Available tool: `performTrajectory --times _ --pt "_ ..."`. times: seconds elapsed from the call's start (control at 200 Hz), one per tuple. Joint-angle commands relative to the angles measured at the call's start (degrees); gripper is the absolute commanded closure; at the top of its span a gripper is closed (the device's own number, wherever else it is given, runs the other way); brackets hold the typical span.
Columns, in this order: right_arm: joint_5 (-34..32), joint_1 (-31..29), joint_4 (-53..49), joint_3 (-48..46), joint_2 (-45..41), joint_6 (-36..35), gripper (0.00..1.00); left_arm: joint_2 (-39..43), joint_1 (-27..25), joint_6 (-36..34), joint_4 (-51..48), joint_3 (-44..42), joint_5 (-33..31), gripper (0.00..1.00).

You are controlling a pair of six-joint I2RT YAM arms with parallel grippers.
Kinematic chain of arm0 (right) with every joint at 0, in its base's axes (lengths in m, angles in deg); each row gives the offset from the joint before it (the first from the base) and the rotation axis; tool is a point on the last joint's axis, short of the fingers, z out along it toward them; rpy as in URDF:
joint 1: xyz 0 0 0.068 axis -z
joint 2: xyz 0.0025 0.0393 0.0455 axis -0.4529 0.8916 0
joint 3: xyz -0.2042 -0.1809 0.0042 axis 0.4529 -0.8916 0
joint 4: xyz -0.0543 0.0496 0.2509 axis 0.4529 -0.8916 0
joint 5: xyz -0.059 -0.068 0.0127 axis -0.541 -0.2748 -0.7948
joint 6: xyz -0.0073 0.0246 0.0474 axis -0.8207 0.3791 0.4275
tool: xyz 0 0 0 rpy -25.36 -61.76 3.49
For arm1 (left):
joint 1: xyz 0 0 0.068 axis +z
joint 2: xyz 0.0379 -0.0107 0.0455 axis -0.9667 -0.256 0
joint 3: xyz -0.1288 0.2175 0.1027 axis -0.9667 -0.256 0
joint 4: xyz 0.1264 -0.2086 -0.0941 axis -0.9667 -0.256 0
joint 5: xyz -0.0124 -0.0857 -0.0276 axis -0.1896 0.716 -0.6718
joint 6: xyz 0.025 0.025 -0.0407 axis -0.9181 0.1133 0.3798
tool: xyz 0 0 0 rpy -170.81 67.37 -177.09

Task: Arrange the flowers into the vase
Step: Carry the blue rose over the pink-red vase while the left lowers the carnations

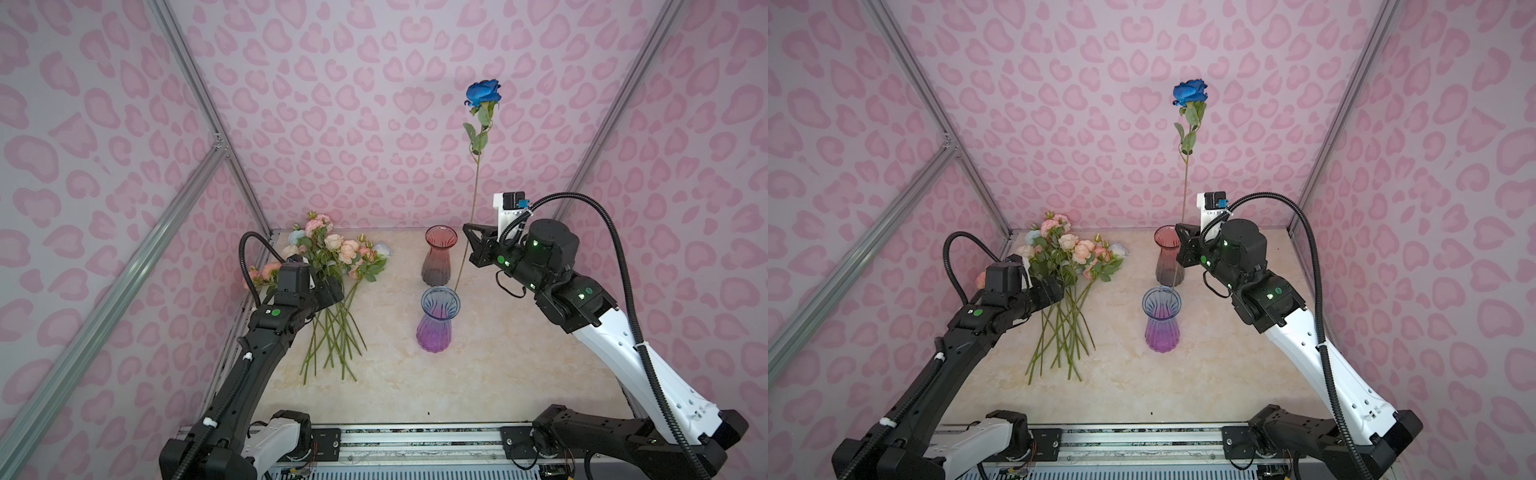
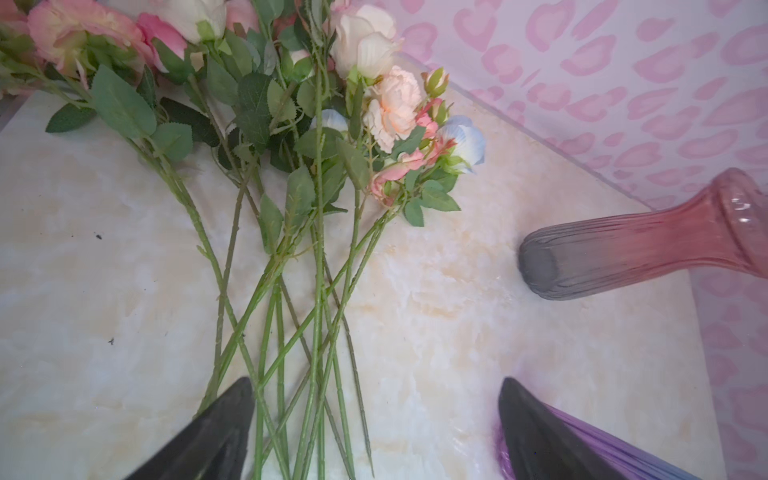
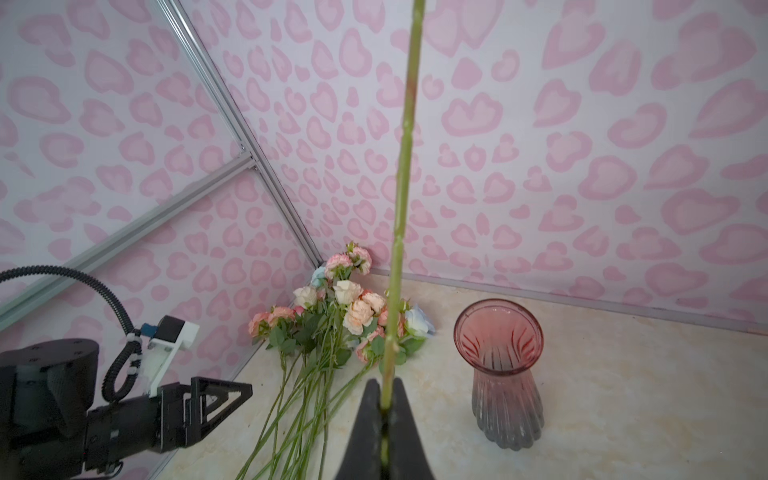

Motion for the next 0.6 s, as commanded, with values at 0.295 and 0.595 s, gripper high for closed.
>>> performTrajectory --times 0.295,0.595 --pt "-4.85 -5.94 10.2 -14.24 1.79 0.33 1.0 15.64 0.07 0.29 0.3 -6.17 6.25 0.06" --pt "-10.53 -13.84 7.49 -20.88 3.23 1.49 1.0 17.52 0.09 0.83 1.23 -7.95 7.83 0.04"
